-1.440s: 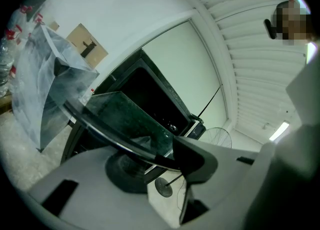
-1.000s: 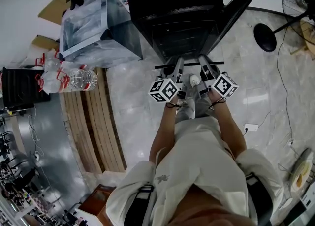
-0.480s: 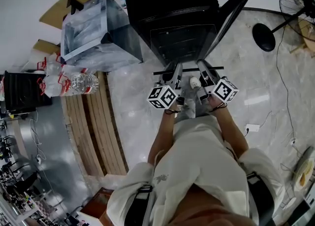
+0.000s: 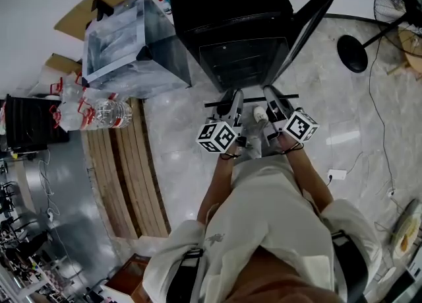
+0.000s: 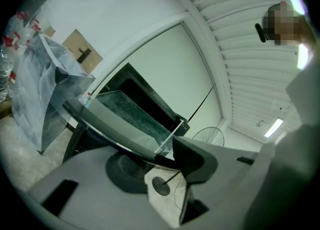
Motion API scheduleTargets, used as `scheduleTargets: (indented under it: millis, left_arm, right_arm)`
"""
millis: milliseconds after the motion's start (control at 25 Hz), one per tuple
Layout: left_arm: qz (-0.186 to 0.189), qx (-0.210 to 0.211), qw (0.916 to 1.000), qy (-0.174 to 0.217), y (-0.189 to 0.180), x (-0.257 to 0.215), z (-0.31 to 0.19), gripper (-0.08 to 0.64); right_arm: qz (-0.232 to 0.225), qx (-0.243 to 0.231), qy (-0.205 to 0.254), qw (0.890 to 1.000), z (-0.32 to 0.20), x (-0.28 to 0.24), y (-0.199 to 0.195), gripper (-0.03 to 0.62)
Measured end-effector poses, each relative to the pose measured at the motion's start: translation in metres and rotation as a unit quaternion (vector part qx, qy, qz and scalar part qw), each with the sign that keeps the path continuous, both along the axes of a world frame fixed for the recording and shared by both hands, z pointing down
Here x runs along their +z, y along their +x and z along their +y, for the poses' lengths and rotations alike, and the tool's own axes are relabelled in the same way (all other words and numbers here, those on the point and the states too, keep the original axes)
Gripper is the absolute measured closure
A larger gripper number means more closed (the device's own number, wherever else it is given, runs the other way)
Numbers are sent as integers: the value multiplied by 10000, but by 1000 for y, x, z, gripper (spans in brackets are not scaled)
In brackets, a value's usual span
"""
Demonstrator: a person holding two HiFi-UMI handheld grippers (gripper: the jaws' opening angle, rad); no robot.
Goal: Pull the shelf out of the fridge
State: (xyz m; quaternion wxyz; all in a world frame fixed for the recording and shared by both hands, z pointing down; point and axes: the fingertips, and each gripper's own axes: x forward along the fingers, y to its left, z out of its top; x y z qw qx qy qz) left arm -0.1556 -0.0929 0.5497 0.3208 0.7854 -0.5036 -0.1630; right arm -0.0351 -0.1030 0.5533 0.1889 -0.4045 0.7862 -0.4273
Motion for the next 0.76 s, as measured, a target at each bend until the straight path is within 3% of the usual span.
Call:
scheduleTargets:
  millis: [760]
  left_arm:
    - [21,-23,10000,24,-5,-3,4,408]
  right_arm:
    - [92,-119,-14,9999,2,-4,-6,508]
